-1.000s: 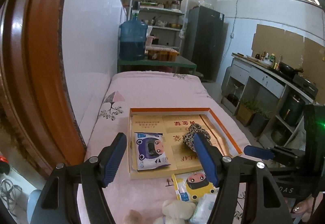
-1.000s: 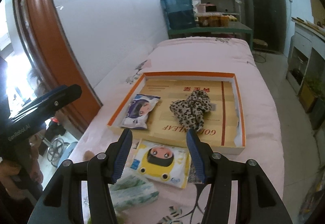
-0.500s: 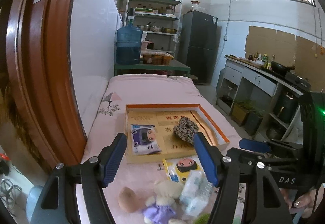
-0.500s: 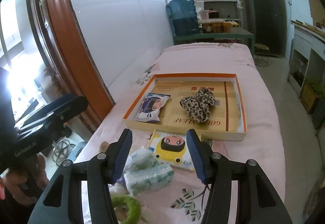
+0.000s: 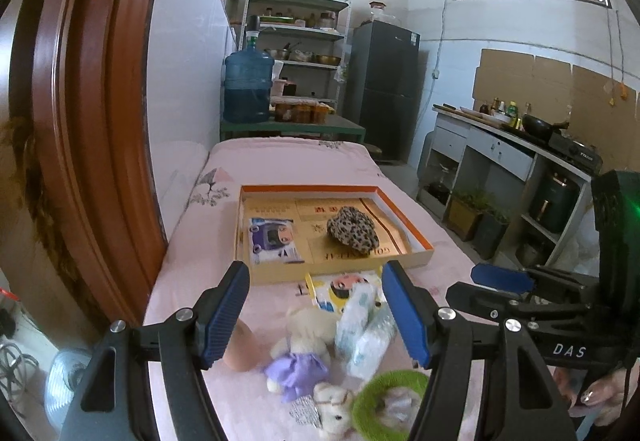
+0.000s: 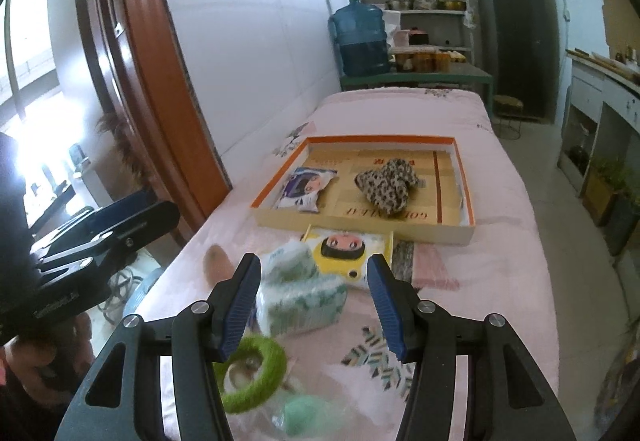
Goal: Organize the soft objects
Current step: 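Withdraw both open tools from the box back toward the pile, then grasp the green fuzzy ring with the left tool and lift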
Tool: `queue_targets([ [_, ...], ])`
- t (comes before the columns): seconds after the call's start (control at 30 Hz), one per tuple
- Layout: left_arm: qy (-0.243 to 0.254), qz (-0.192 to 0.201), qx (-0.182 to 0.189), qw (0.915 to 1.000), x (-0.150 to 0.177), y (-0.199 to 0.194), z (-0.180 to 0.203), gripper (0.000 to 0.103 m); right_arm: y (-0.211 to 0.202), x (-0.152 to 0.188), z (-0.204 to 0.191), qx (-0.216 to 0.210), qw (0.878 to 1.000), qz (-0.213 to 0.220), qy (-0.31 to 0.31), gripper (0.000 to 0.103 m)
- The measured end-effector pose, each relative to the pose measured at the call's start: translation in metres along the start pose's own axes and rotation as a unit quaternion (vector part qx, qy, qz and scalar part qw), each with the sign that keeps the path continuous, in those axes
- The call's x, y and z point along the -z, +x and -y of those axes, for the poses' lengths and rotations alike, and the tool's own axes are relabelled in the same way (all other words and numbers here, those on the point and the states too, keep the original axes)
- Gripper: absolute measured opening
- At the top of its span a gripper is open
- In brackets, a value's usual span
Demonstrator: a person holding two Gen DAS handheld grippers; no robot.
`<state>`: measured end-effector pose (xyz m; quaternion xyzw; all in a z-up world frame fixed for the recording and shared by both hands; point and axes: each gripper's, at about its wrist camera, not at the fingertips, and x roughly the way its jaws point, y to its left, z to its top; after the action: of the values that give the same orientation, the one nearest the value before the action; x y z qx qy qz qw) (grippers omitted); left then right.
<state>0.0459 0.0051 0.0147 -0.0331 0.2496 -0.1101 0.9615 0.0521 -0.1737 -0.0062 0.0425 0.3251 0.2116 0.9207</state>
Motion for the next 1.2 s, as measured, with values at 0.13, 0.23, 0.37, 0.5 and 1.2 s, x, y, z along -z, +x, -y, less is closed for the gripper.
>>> queue_targets([
  [0.13,-0.004,-0.001,0.002,1.0000,0.011,-0.004,0.002,0.068,-0.003,0.015,0.001,-0.005,1.000,-0.007,0.009,0.057],
  [0.23,-0.003,0.000,-0.002,1.0000,0.019,-0.008,0.005,0.068,-0.004,0.023,0.002,-0.005,1.000,-0.012,0.012,0.057],
  [0.37,-0.004,-0.004,-0.003,1.0000,0.031,-0.011,0.009,0.068,-0.007,0.034,0.003,0.002,1.000,-0.013,0.012,0.057],
  [0.5,-0.006,-0.006,-0.010,0.9999,0.042,-0.014,0.012,0.068,-0.012,0.044,0.002,0.011,1.000,-0.011,0.009,0.057],
  [1.2,-0.021,-0.046,0.014,0.9986,0.085,-0.008,0.031,0.068,-0.027,0.095,0.014,0.013,1.000,-0.015,0.017,0.057],
])
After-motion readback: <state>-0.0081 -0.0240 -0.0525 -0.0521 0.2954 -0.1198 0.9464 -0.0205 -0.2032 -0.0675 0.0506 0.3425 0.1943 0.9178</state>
